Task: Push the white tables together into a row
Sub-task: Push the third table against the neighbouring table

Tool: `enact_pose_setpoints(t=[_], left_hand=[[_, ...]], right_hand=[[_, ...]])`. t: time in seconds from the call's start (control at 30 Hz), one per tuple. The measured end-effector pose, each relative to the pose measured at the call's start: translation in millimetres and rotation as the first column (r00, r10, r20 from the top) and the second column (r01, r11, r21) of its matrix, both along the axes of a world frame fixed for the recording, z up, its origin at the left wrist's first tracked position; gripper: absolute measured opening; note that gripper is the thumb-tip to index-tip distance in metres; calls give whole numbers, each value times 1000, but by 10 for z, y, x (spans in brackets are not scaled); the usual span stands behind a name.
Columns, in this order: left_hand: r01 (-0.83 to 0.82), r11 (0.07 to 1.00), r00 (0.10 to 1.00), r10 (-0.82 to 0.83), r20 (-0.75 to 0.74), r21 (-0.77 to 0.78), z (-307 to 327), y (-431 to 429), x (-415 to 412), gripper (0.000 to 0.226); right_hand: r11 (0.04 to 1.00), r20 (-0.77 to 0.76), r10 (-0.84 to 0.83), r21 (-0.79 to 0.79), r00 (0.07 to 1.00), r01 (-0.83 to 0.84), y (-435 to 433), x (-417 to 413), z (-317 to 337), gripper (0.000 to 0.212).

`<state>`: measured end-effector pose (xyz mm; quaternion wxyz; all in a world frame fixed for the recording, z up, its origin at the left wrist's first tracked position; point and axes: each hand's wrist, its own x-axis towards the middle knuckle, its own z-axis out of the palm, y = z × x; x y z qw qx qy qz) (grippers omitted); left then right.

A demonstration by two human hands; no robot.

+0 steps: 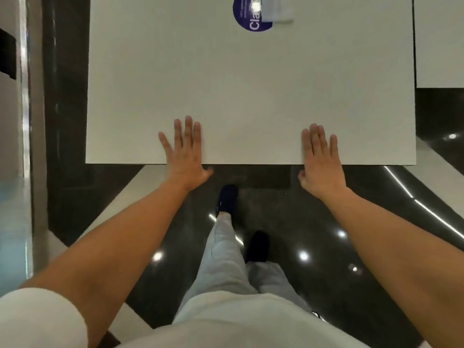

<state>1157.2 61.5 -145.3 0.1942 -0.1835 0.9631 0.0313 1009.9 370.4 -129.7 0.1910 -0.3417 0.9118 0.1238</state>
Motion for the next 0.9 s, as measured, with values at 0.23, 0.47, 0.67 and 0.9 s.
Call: enact_pose_setpoints(t=[0.23,0.47,0.67,0.9], left_hand=[[29,1000,995,-30,-98,-8,-114,-33,-35,130],[80,997,986,-82,-147,-20,-127,-116,-57,121],[85,996,981,-90,-170,-37,-130,-136,-79,119],[82,996,979,-88,-184,-41,-162,-175,-260,118]], right_hand=[[991,5,-54,-124,999,54,-10,-198,-157,106],[984,11,13,-178,1000,-11,-5,-279,-188,109],[979,11,28,-201,1000,-25,-13,-304,-189,107],[979,-5,35,-201,999,-36,-50,-518,-218,109]])
